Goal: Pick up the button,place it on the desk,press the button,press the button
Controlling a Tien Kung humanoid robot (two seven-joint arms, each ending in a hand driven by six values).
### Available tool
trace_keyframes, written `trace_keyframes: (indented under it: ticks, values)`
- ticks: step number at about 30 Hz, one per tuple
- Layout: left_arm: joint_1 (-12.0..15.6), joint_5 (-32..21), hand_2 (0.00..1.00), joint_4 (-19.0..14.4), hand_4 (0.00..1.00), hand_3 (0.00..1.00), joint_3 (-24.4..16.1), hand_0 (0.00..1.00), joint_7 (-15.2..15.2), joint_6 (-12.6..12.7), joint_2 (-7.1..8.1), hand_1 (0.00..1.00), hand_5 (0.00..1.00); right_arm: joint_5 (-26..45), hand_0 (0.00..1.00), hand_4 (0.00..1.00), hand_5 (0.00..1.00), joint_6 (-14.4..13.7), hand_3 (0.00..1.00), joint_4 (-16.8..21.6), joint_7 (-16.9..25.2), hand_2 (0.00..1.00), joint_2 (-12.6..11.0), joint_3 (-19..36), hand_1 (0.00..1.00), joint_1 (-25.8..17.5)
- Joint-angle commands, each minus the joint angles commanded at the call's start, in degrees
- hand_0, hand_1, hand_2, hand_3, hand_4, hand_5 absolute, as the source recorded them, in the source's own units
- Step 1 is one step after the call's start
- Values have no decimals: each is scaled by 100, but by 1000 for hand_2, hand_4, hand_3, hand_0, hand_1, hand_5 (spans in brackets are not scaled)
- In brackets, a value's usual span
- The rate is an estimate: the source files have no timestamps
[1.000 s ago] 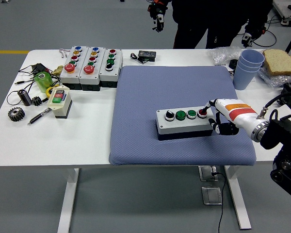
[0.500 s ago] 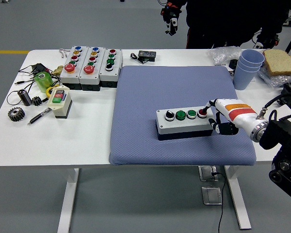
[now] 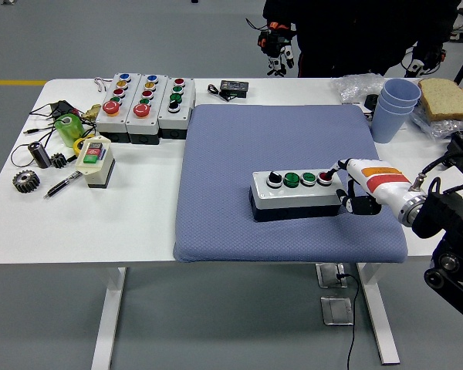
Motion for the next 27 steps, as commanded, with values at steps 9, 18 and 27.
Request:
trace_keyframes:
  ticks: [9, 18, 27]
  values:
    - [-4, 21, 681, 0, 341, 603, -2, 628, 7, -2, -4, 662, 643, 7, 143, 557, 2, 25, 674, 83, -69, 212, 6, -80, 2, -31]
    - [-7, -14, 681, 0, 341, 603, 24, 628, 2, -3, 1, 662, 643, -146, 138, 544, 2, -153, 669, 220, -112, 211, 256, 59, 2, 192]
    - [-13, -73, 680, 0, 340, 602, 55, 628, -9, 2, -1, 663, 642, -96, 139, 536, 2, -128, 669, 130, -145, 211, 434, -124, 2, 280]
